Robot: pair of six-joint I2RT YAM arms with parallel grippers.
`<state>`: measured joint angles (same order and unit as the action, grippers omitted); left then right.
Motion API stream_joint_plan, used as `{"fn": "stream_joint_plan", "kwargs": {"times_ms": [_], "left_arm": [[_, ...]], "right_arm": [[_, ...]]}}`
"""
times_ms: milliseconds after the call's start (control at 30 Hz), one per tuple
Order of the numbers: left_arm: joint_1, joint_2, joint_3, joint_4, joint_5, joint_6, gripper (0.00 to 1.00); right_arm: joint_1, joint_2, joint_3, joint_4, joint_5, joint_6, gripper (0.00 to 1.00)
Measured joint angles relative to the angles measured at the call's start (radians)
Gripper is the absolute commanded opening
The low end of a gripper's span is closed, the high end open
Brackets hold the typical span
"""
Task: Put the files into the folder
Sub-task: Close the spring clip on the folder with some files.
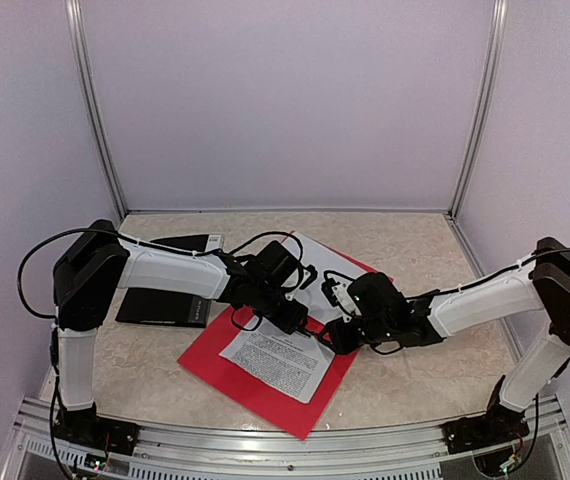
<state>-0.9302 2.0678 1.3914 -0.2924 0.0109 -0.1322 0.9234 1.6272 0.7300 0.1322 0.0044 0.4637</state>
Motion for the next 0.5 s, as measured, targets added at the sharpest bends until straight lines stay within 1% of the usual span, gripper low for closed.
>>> {"fn": "stream_joint_plan", "kwargs": {"times_ms": [500], "left_arm": [[0.000, 0.000, 0.000, 0.000, 0.000, 0.000, 0.57]], "right_arm": [[-0.041, 0.063, 0.000, -0.008, -0.081, -0.115, 0.34]]}}
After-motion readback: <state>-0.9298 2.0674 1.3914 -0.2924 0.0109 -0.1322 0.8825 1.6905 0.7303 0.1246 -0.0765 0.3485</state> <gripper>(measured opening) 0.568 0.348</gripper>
